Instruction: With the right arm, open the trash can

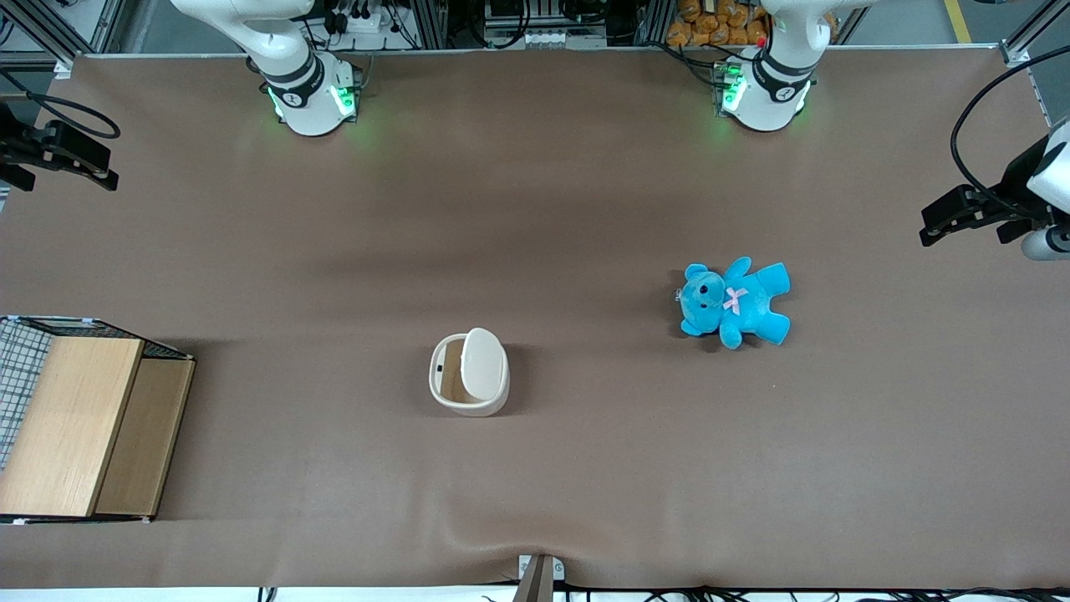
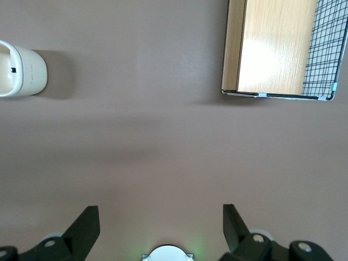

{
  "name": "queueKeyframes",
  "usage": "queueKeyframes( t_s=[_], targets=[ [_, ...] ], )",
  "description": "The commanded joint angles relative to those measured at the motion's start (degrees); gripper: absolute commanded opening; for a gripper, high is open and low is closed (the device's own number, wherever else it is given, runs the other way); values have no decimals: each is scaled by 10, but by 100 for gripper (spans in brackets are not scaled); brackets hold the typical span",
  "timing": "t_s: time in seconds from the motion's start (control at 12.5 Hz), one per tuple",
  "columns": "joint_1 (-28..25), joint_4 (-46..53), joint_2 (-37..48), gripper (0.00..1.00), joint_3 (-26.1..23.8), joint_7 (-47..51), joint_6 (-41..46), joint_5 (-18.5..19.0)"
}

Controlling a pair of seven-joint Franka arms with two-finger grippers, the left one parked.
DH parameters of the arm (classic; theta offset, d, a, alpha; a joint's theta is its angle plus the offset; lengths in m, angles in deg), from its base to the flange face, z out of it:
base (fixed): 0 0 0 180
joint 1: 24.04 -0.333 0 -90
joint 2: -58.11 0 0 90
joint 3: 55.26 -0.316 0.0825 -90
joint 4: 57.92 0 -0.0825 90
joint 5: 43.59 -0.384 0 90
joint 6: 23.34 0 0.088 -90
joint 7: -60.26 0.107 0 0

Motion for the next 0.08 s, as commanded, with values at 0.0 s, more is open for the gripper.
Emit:
queueKeyframes(
  t_s=[0.0],
  targets=[
    [5,-9,5,100,-5,-5,-2,14]
  ],
)
